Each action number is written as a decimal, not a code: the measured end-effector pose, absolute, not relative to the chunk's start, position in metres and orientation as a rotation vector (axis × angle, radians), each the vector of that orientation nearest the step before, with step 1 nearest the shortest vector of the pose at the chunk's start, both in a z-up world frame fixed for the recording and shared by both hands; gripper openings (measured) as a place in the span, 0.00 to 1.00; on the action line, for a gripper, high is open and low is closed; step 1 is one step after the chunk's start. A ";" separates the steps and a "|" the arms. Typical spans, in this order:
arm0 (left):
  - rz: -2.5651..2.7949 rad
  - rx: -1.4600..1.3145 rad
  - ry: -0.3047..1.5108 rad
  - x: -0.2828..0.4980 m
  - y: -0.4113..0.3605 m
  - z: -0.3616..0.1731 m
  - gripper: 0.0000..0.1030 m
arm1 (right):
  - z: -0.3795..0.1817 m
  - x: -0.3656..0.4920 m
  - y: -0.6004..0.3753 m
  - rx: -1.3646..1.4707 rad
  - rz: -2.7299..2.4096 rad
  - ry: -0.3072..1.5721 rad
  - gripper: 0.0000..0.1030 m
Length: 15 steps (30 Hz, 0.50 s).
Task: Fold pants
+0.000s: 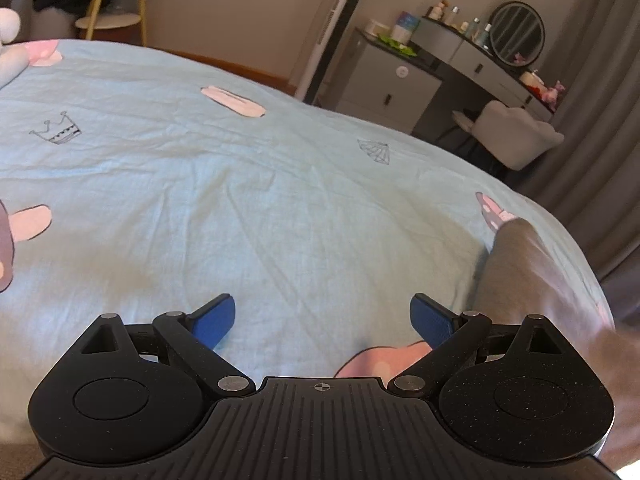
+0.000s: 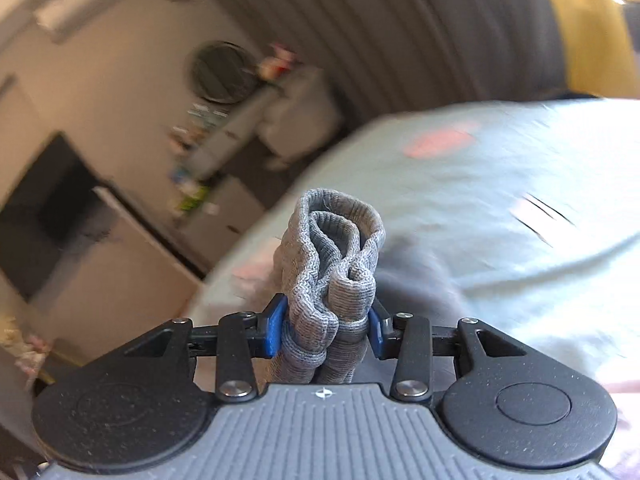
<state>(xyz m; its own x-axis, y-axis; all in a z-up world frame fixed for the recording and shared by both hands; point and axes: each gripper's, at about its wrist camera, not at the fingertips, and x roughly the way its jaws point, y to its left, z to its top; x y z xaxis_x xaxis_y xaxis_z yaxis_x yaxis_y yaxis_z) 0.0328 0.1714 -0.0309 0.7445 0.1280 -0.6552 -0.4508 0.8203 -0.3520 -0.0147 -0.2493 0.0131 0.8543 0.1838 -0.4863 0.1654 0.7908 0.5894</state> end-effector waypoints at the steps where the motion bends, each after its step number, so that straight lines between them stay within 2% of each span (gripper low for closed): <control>1: 0.330 -0.518 0.665 0.033 0.171 -0.031 0.95 | 0.002 -0.013 -0.254 0.664 -0.018 0.588 0.40; 5: 0.320 -0.484 0.689 0.036 0.167 -0.031 0.95 | -0.027 -0.007 -0.258 0.638 -0.088 0.685 0.43; 10: 0.314 -0.435 0.702 0.036 0.158 -0.029 0.95 | -0.016 -0.007 -0.252 0.591 -0.067 0.639 0.43; 15: 0.315 -0.411 0.714 0.036 0.154 -0.028 0.95 | -0.026 -0.006 -0.252 0.557 -0.101 0.673 0.48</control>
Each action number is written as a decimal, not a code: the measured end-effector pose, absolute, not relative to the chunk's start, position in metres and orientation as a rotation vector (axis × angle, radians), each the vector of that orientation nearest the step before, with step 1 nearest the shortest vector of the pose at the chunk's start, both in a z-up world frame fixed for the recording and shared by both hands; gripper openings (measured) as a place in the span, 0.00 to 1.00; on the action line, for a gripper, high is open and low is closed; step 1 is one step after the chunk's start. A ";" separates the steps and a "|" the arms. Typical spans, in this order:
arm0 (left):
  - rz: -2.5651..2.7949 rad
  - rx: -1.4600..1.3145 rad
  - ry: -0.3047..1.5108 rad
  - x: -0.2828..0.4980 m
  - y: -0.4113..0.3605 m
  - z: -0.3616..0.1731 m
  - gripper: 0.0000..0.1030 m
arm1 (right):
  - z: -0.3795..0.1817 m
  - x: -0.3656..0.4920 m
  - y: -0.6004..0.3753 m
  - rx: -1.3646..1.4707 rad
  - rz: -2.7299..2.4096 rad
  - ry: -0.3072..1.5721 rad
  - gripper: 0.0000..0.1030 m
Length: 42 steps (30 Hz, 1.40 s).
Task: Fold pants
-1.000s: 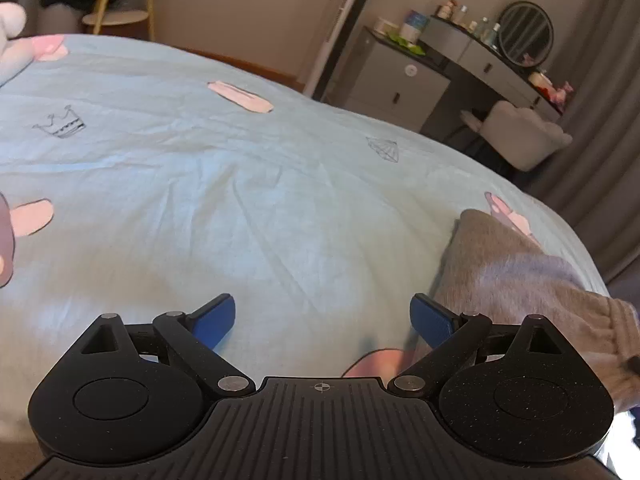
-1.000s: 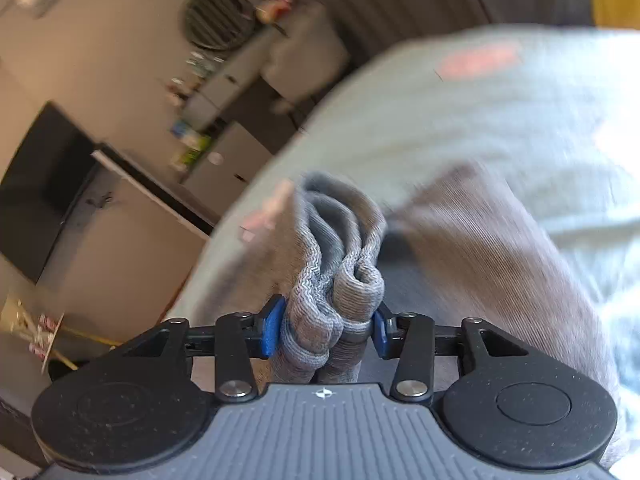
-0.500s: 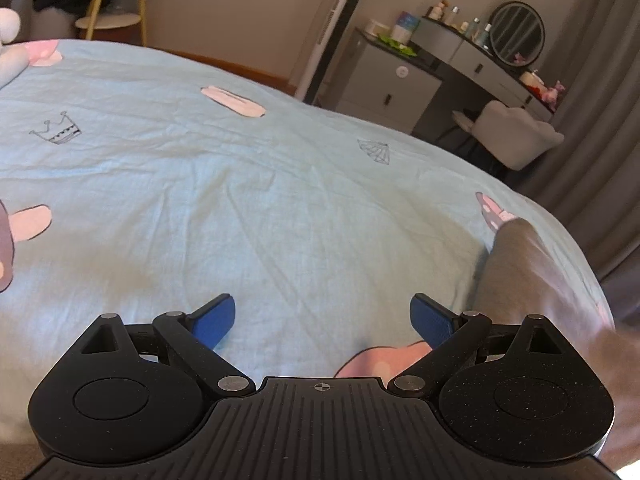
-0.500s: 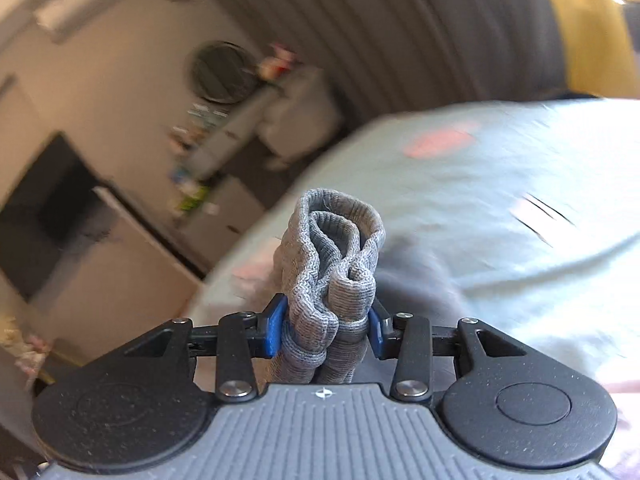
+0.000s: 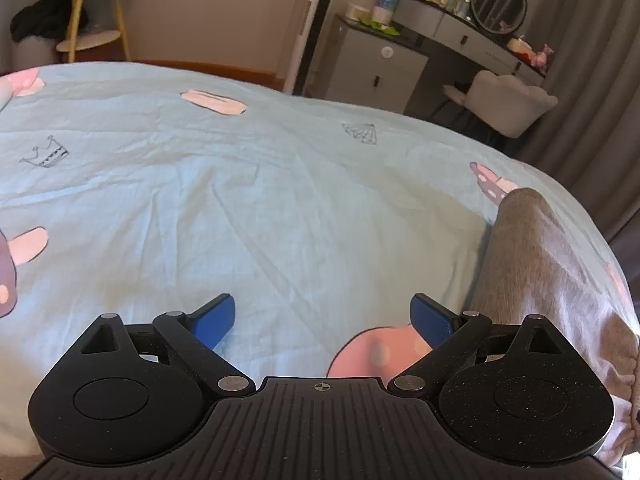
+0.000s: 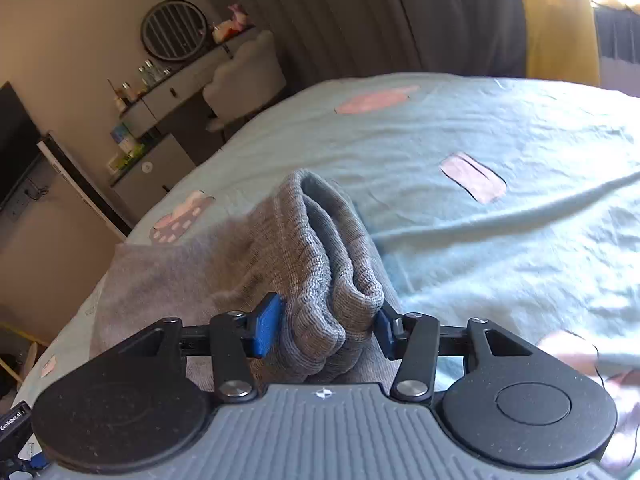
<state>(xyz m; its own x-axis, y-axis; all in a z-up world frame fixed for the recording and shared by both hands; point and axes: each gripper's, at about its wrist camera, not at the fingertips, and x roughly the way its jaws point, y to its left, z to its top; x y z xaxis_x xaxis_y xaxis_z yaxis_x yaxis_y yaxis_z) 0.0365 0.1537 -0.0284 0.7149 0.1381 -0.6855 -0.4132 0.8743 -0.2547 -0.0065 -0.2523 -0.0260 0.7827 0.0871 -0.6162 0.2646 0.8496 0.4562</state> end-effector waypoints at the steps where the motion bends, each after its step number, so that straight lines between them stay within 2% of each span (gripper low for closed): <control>1: 0.316 -0.409 0.717 0.037 0.154 -0.028 0.95 | -0.026 -0.008 -0.254 0.570 -0.102 0.672 0.49; 6: 0.312 -0.400 0.728 0.037 0.152 -0.029 0.95 | -0.020 -0.024 -0.254 0.548 -0.139 0.654 0.59; 13: 0.275 -0.370 0.732 0.038 0.147 -0.025 0.95 | 0.011 -0.044 -0.234 0.418 -0.128 0.502 0.58; 16: 0.189 -0.341 0.731 0.041 0.136 -0.021 0.95 | 0.022 -0.045 -0.218 0.350 -0.063 0.455 0.52; 19: 0.093 -0.320 0.708 0.048 0.120 -0.014 0.95 | 0.023 -0.037 -0.199 0.278 0.013 0.475 0.39; 23: 0.024 -0.259 0.688 0.066 0.094 -0.006 0.95 | 0.009 -0.028 -0.186 0.227 0.054 0.512 0.38; 26: 0.018 -0.206 0.682 0.088 0.077 -0.007 0.95 | -0.019 -0.019 -0.188 0.193 -0.004 0.605 0.30; 31: 0.011 -0.190 0.787 0.134 0.060 -0.033 0.95 | -0.023 -0.016 -0.203 0.281 -0.017 0.601 0.28; 34: 0.010 -0.150 0.869 0.150 0.053 -0.060 1.00 | -0.026 -0.016 -0.204 0.274 -0.011 0.595 0.28; 38: -0.044 -0.192 0.896 0.153 0.067 -0.058 1.00 | -0.021 -0.014 -0.217 0.345 0.016 0.603 0.28; 40: -0.107 -0.208 0.927 0.151 0.078 -0.057 1.00 | -0.013 -0.020 -0.232 0.443 0.038 0.600 0.35; 41: -0.138 -0.213 0.935 0.149 0.082 -0.057 1.00 | -0.011 -0.023 -0.239 0.491 0.033 0.595 0.54; 42: -0.173 -0.215 0.946 0.147 0.086 -0.057 1.00 | -0.009 -0.027 -0.248 0.538 0.021 0.588 0.66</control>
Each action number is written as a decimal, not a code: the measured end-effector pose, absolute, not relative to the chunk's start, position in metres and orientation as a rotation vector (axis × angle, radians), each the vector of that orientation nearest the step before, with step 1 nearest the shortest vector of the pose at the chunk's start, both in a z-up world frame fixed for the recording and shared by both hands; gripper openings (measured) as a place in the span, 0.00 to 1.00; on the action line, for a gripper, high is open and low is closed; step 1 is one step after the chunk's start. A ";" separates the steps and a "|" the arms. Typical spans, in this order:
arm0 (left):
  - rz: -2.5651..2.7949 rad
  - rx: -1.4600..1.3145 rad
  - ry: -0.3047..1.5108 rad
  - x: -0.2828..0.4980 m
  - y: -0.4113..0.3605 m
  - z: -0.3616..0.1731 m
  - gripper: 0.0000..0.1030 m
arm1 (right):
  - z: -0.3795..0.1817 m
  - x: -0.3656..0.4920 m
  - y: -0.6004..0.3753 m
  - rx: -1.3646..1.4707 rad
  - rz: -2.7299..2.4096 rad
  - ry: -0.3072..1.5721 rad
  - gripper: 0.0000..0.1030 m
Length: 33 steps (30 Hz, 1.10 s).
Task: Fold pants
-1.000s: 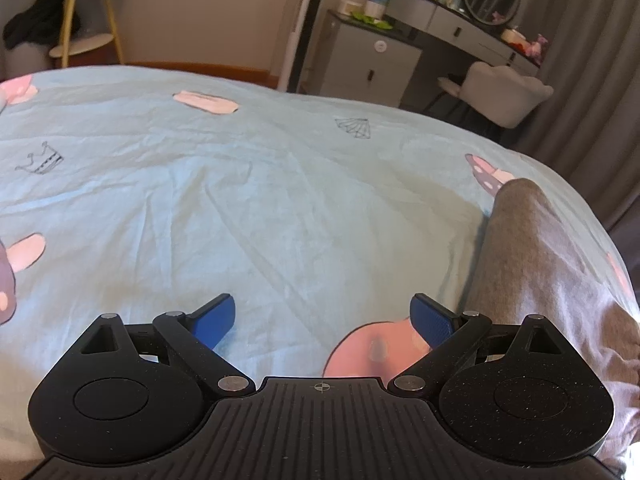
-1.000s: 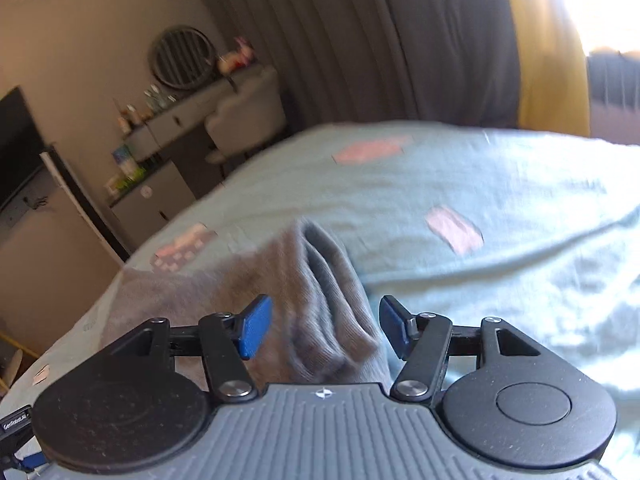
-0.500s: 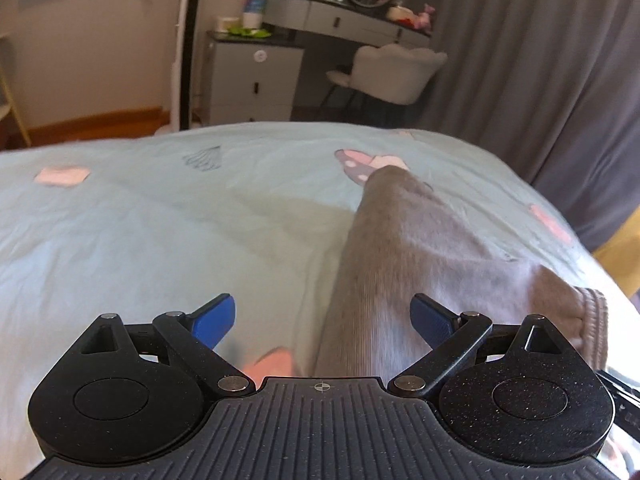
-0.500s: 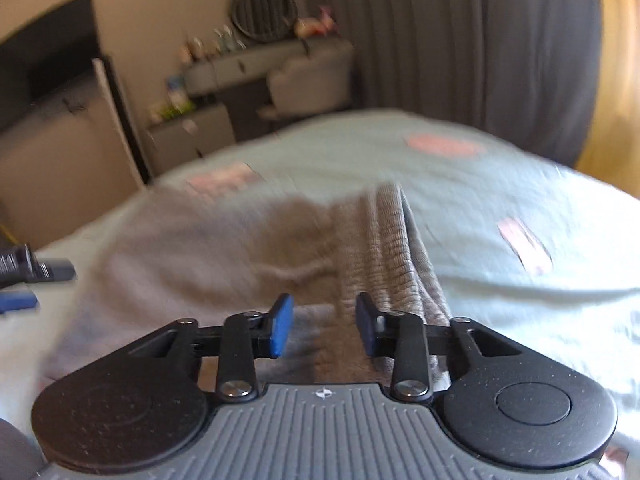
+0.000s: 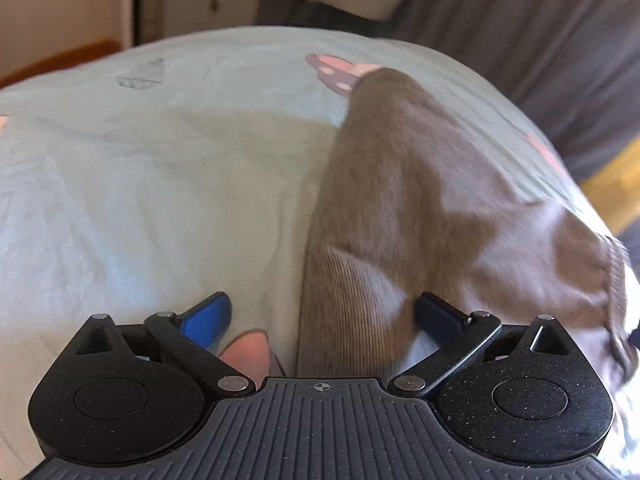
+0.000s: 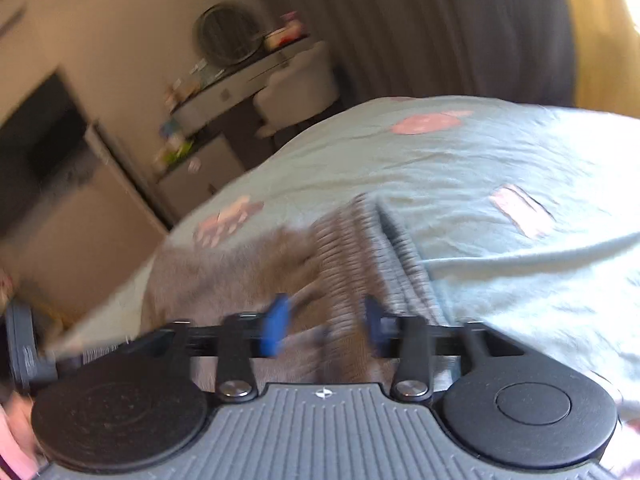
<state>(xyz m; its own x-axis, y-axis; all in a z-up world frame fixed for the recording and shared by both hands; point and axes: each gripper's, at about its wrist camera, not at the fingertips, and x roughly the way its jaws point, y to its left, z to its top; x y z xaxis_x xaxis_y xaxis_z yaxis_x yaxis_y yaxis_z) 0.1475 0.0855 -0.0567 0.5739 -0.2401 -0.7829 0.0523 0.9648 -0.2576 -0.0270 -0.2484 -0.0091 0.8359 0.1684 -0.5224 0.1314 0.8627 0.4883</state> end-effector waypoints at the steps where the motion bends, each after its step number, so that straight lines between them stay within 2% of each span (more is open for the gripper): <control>1: -0.211 -0.215 0.960 0.147 0.087 -0.056 1.00 | -0.008 -0.029 -0.258 0.573 0.016 0.584 0.72; 2: -0.255 -0.218 0.975 0.147 0.089 -0.055 1.00 | -0.009 -0.028 -0.268 0.606 0.022 0.599 0.79; 3: -0.301 -0.222 0.985 0.147 0.089 -0.055 1.00 | -0.012 -0.022 -0.278 0.635 0.044 0.648 0.81; 7: -0.388 -0.203 1.025 0.157 0.080 -0.060 1.00 | -0.041 0.004 -0.309 0.731 0.063 0.837 0.81; 16: -0.480 -0.302 1.046 0.191 0.074 -0.066 1.00 | -0.085 0.051 -0.329 1.012 0.250 0.919 0.82; 19: -0.492 -0.308 1.042 0.195 0.070 -0.063 1.00 | -0.089 0.063 -0.324 1.002 0.274 0.932 0.75; 21: -0.492 -0.303 1.030 0.195 0.067 -0.061 1.00 | -0.088 0.071 -0.318 0.965 0.268 0.938 0.65; 22: -0.491 -0.289 1.018 0.193 0.063 -0.060 0.98 | -0.086 0.074 -0.312 0.938 0.269 0.935 0.64; 24: -0.476 -0.251 0.993 0.188 0.058 -0.055 0.91 | -0.074 0.075 -0.300 0.847 0.268 0.913 0.59; 26: -0.477 -0.257 0.959 0.185 0.058 -0.049 0.73 | -0.061 0.075 -0.291 0.792 0.280 0.882 0.56; 28: -0.450 -0.316 0.963 0.185 0.063 -0.044 0.63 | -0.047 0.073 -0.287 0.786 0.306 0.838 0.54; 32: -0.455 -0.324 0.925 0.182 0.064 -0.028 0.46 | -0.013 0.081 -0.272 0.745 0.361 0.758 0.52; 33: -0.458 -0.332 0.902 0.181 0.065 -0.021 0.44 | -0.004 0.083 -0.269 0.726 0.373 0.739 0.52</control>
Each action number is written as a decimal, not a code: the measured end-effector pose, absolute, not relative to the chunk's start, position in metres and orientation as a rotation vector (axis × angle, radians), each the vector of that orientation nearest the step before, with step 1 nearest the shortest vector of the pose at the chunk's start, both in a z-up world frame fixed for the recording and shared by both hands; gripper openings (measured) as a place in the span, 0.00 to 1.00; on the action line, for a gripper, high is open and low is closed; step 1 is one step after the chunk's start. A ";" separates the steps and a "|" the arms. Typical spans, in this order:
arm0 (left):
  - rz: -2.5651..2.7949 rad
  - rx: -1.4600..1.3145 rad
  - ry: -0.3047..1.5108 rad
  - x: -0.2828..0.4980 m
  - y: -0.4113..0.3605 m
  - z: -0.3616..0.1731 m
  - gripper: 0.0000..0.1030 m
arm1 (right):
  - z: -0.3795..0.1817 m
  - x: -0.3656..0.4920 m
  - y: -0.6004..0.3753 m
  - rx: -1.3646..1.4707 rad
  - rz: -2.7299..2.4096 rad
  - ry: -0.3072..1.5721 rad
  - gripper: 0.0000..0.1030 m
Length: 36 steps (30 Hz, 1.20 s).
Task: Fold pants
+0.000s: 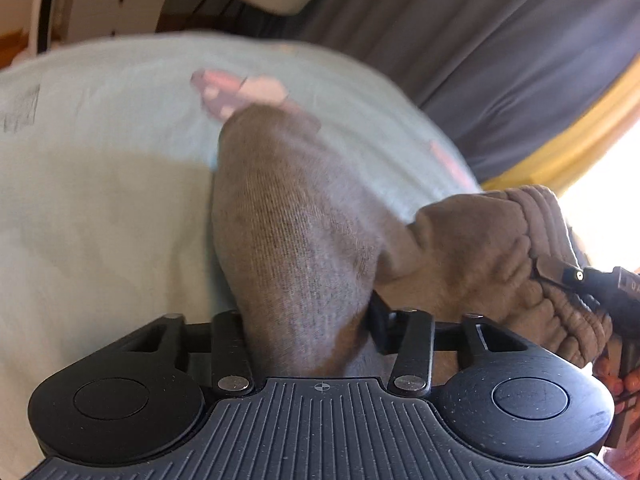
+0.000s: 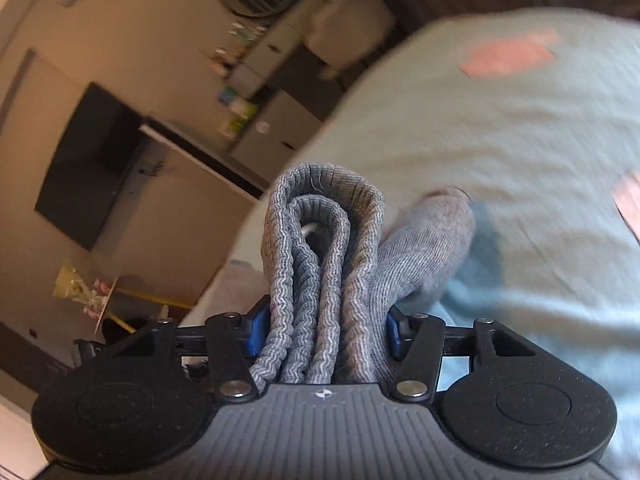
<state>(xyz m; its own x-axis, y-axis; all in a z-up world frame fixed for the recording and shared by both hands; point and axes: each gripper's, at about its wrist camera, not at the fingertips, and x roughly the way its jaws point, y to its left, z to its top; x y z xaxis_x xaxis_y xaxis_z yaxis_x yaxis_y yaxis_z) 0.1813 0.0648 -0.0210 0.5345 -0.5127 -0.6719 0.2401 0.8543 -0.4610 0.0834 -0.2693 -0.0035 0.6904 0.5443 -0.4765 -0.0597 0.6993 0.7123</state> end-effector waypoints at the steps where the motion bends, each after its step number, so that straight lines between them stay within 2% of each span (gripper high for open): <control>1: -0.462 -0.348 0.874 0.180 0.066 -0.014 0.42 | 0.006 0.087 -0.267 0.704 0.376 0.723 0.52; 3: -0.456 -0.335 0.822 0.179 0.067 -0.003 0.41 | 0.019 0.094 -0.266 0.666 0.354 0.692 0.54; 4: -0.428 -0.321 0.808 0.180 0.066 0.003 0.45 | 0.024 0.097 -0.268 0.648 0.335 0.692 0.57; 5: -0.396 -0.302 0.804 0.180 0.065 0.005 0.54 | 0.026 0.101 -0.272 0.648 0.304 0.701 0.65; 6: -0.356 -0.272 0.798 0.178 0.064 0.006 0.56 | 0.026 0.104 -0.280 0.664 0.257 0.712 0.73; 8: -0.263 -0.183 0.777 0.171 0.060 0.005 0.65 | 0.026 0.098 -0.289 0.655 0.136 0.702 0.82; 11: -0.182 -0.079 0.741 0.153 0.053 0.002 0.76 | 0.028 0.081 -0.280 0.526 0.096 0.723 0.83; 18: -0.162 -0.114 0.745 0.102 0.045 -0.012 0.78 | 0.005 0.050 -0.240 0.380 0.084 0.779 0.83; 20: -0.152 -0.095 0.781 0.093 0.044 -0.020 0.84 | -0.006 0.047 -0.236 0.303 0.024 0.825 0.83; 21: -0.145 -0.083 0.797 0.090 0.045 -0.024 0.85 | -0.011 0.047 -0.232 0.230 -0.017 0.839 0.88; 22: -0.141 -0.079 0.806 0.089 0.045 -0.028 0.87 | -0.016 0.049 -0.228 0.177 -0.029 0.854 0.88; 25: -0.132 -0.084 0.831 0.092 0.047 -0.037 0.90 | -0.023 0.049 -0.230 0.196 -0.041 0.885 0.89; 31: -0.141 -0.109 0.787 0.074 0.049 -0.024 0.88 | -0.005 0.025 -0.223 0.178 -0.086 0.854 0.91; 36: -0.094 -0.137 0.775 0.064 0.055 -0.025 0.89 | -0.019 -0.001 -0.213 0.097 -0.045 0.944 0.91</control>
<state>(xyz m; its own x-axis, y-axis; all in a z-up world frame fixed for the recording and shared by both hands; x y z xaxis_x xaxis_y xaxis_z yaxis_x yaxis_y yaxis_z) 0.0645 0.0553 -0.0254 0.7110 -0.1350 -0.6901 0.0340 0.9868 -0.1581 -0.0013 -0.2129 -0.0192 0.5859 0.0044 -0.8104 0.0807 0.9947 0.0637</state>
